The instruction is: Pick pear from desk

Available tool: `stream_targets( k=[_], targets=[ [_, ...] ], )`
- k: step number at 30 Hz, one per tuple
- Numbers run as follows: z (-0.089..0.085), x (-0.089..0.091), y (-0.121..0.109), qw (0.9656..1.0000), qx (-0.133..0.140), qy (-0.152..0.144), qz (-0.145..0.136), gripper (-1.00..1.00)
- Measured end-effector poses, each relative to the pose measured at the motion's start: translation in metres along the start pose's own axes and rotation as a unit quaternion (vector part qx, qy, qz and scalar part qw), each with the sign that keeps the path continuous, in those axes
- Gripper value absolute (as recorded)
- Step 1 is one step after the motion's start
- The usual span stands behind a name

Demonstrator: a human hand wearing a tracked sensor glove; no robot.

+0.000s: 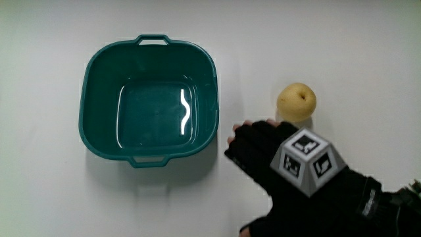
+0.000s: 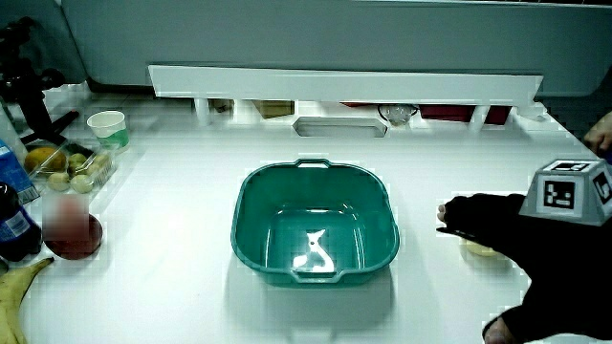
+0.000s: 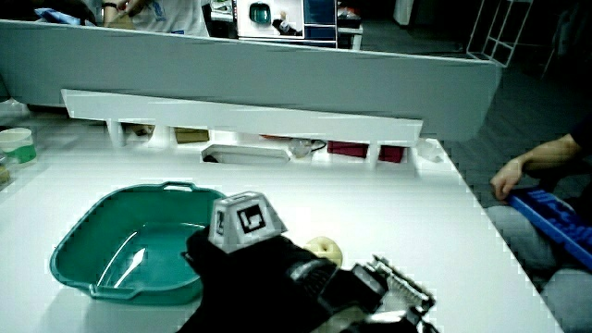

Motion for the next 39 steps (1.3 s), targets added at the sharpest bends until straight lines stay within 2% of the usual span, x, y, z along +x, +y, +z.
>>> stream_targets(
  k=[1, 3, 4, 5, 6, 8, 9, 10, 11, 12, 13, 14, 15, 17, 18, 22, 26, 29, 34, 35, 37, 38, 39],
  targets=[
    [0.000, 0.005, 0.003, 0.9999, -0.004, 0.012, -0.002, 0.00],
    [0.003, 0.015, 0.007, 0.9991, 0.032, -0.016, -0.024, 0.00],
    [0.007, 0.018, 0.008, 0.9995, 0.023, -0.003, -0.020, 0.00],
    [0.005, 0.025, 0.012, 0.9993, 0.015, 0.017, -0.029, 0.00],
    [0.004, 0.033, 0.016, 0.9982, 0.035, -0.001, -0.048, 0.00],
    [0.018, 0.037, 0.015, 0.9984, 0.037, 0.013, -0.039, 0.00],
    [0.004, 0.055, 0.027, 0.9957, 0.039, 0.003, -0.083, 0.00],
    [0.010, 0.057, 0.026, 0.9965, 0.029, 0.021, -0.076, 0.00],
    [0.013, 0.062, 0.029, 0.9957, 0.041, 0.012, -0.082, 0.00],
    [0.011, 0.070, 0.033, 0.9954, 0.027, 0.029, -0.088, 0.00],
    [0.010, 0.079, 0.037, 0.9936, 0.029, 0.031, -0.105, 0.00],
    [0.010, 0.085, 0.040, 0.9933, 0.031, 0.028, -0.108, 0.00],
    [0.010, 0.091, 0.043, 0.9920, 0.017, 0.048, -0.115, 0.00],
    [0.006, 0.107, 0.051, 0.9894, 0.014, 0.050, -0.136, 0.00],
    [0.009, 0.108, 0.051, 0.9897, 0.003, 0.066, -0.127, 0.00],
    [0.004, 0.128, 0.061, 0.9860, -0.009, 0.086, -0.142, 0.00],
    [-0.002, 0.149, 0.072, 0.9798, -0.019, 0.104, -0.170, 0.00],
    [-0.007, 0.161, 0.079, 0.9765, -0.027, 0.116, -0.180, 0.00],
    [-0.024, 0.182, 0.092, 0.9682, -0.055, 0.139, -0.201, 0.00],
    [-0.025, 0.184, 0.093, 0.9678, -0.056, 0.143, -0.199, 0.00],
    [-0.033, 0.195, 0.098, 0.9629, -0.066, 0.144, -0.218, 0.00],
    [-0.033, 0.197, 0.099, 0.9628, -0.065, 0.152, -0.214, 0.00],
    [-0.037, 0.201, 0.101, 0.9602, -0.069, 0.157, -0.220, 0.00]
  ],
)
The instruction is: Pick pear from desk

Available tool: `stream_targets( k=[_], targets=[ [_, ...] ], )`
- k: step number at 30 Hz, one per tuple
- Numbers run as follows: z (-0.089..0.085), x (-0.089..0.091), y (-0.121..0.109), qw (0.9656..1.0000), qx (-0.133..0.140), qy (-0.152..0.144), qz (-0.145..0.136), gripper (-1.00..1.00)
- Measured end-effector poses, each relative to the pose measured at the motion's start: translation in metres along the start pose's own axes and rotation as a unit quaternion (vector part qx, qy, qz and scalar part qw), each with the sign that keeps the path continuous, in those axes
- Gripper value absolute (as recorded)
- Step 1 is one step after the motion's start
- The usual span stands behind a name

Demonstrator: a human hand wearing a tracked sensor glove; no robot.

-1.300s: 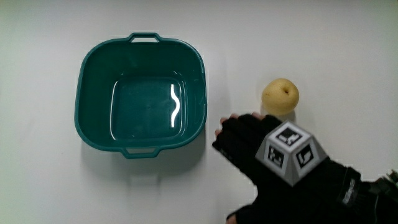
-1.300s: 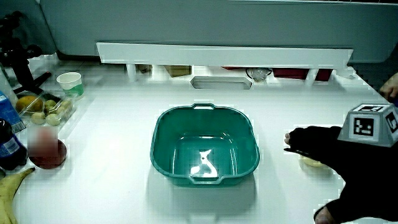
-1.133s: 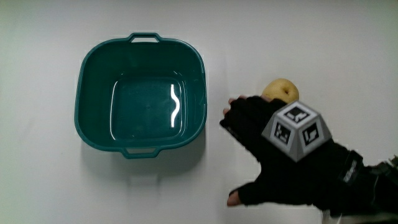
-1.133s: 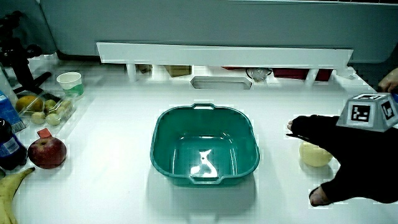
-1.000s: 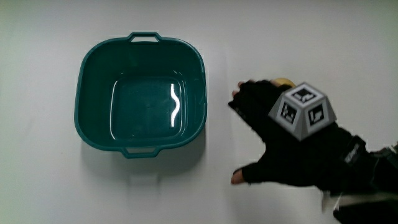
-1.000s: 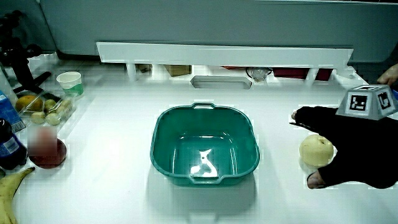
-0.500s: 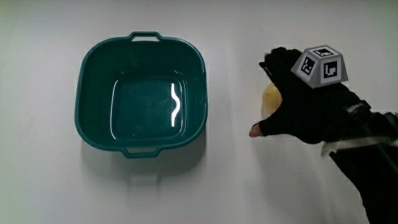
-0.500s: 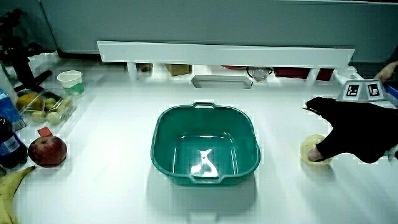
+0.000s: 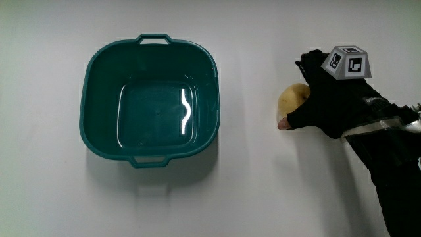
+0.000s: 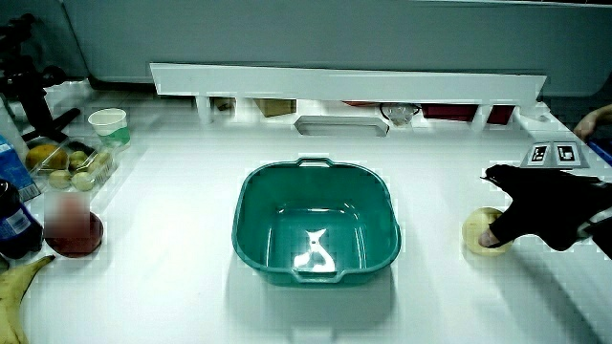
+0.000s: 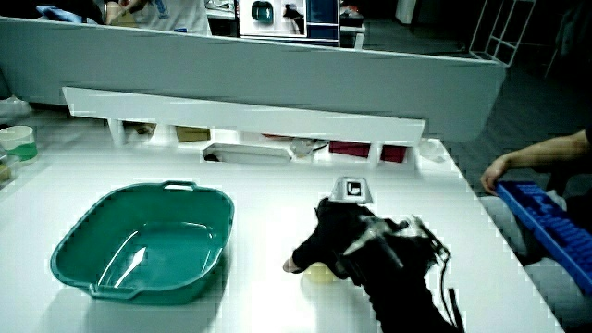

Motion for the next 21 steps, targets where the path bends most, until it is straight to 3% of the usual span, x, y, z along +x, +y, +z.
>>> stream_targets(
  k=[10, 21],
  targets=[
    [-0.015, 0.024, 0.026, 0.9986, -0.032, 0.017, -0.038, 0.00],
    [-0.024, 0.030, 0.037, 0.9983, -0.034, 0.022, -0.042, 0.00]
  ],
)
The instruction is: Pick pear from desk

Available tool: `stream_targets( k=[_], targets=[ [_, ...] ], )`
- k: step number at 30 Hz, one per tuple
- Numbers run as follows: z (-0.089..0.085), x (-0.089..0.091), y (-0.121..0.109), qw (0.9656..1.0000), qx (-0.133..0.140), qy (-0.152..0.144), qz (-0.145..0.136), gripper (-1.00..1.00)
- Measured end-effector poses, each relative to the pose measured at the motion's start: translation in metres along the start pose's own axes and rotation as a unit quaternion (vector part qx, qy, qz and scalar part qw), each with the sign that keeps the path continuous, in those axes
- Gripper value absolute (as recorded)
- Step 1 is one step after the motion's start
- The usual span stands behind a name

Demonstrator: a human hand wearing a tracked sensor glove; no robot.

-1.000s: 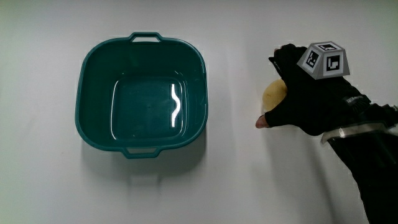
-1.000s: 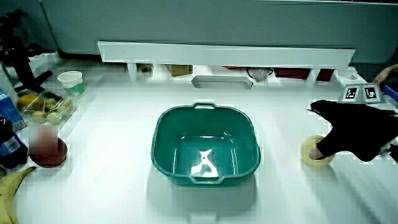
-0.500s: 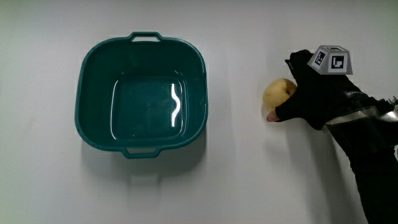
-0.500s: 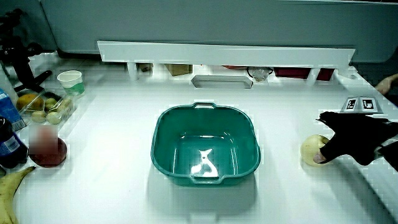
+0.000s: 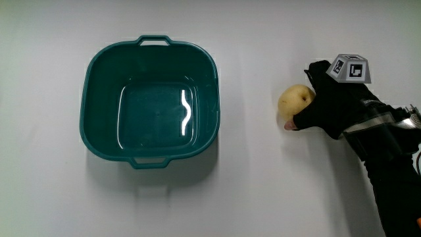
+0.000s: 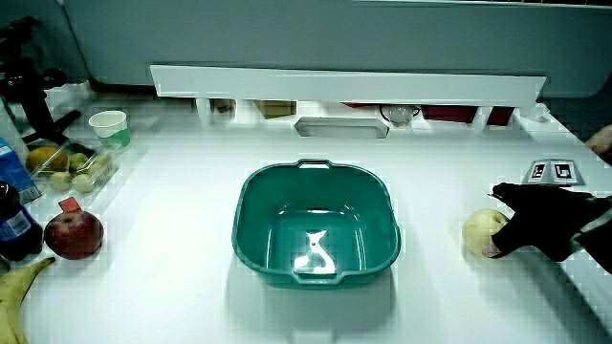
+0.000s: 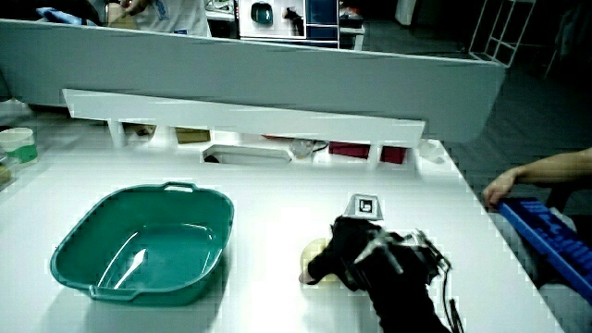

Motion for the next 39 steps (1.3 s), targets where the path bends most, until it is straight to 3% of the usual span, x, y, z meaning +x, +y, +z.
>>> stream_targets(
  k=[9, 19, 22, 31, 39],
  targets=[
    [0.002, -0.002, -0.003, 0.9996, 0.020, 0.002, 0.021, 0.24],
    [0.002, -0.003, -0.001, 0.9994, 0.030, -0.003, 0.018, 0.59],
    [0.002, -0.002, 0.000, 0.9988, 0.047, -0.005, 0.011, 0.69],
    [0.005, -0.008, -0.008, 0.9961, 0.082, -0.016, 0.031, 1.00],
    [0.010, -0.008, -0.012, 0.9932, 0.111, -0.023, 0.026, 1.00]
  ],
)
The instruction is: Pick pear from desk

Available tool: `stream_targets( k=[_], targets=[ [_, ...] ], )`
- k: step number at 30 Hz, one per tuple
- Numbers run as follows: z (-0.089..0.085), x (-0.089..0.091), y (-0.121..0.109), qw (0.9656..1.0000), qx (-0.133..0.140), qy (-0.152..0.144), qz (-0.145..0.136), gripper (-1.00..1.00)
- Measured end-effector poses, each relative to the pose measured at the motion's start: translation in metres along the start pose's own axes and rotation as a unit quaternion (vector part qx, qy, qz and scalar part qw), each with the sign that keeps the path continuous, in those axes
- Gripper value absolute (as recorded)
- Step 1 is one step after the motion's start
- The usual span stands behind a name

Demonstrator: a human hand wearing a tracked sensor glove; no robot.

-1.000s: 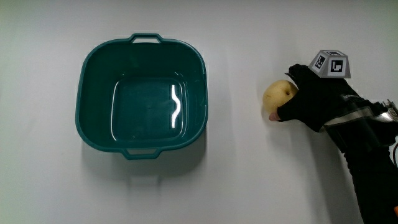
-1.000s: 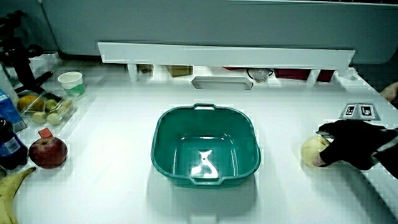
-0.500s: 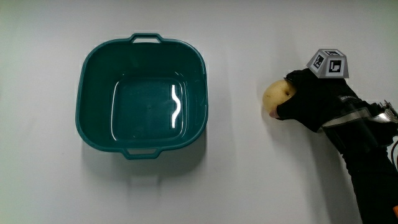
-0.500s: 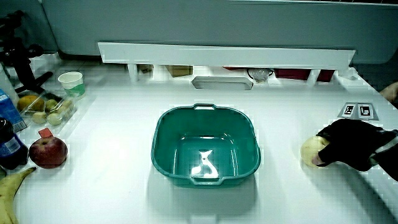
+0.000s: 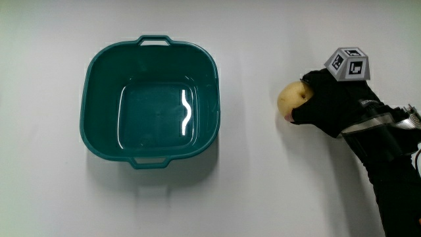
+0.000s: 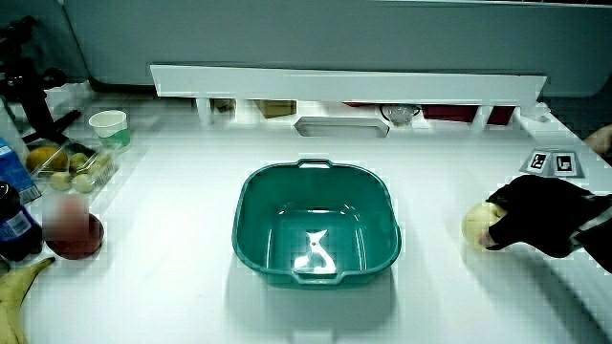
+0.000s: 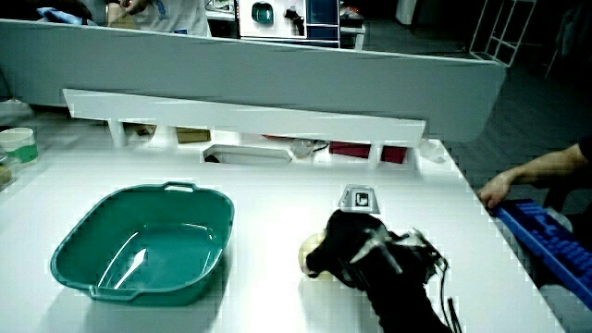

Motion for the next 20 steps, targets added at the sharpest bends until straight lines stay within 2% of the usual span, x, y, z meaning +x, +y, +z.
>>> stream_targets(
  k=[2, 3, 6, 7, 8, 9, 11, 14, 17, 20],
  targets=[
    [0.006, -0.003, -0.003, 0.9998, 0.019, -0.007, 0.003, 1.00],
    [0.011, -0.006, -0.006, 0.9997, 0.019, -0.006, 0.013, 1.00],
    [0.023, -0.013, -0.010, 0.9991, 0.040, -0.014, 0.008, 1.00],
    [0.029, -0.018, -0.016, 0.9990, 0.038, -0.008, 0.023, 1.00],
    [0.032, -0.019, -0.013, 0.9988, 0.046, -0.011, 0.014, 1.00],
    [0.037, -0.023, -0.015, 0.9987, 0.044, -0.007, 0.024, 1.00],
    [0.047, -0.033, -0.021, 0.9979, 0.057, -0.006, 0.032, 1.00],
    [0.064, -0.053, -0.036, 0.9962, 0.060, 0.001, 0.063, 1.00],
    [0.077, -0.077, -0.053, 0.9898, 0.066, 0.014, 0.126, 1.00],
    [0.082, -0.093, -0.058, 0.9874, 0.076, 0.006, 0.139, 1.00]
  ],
)
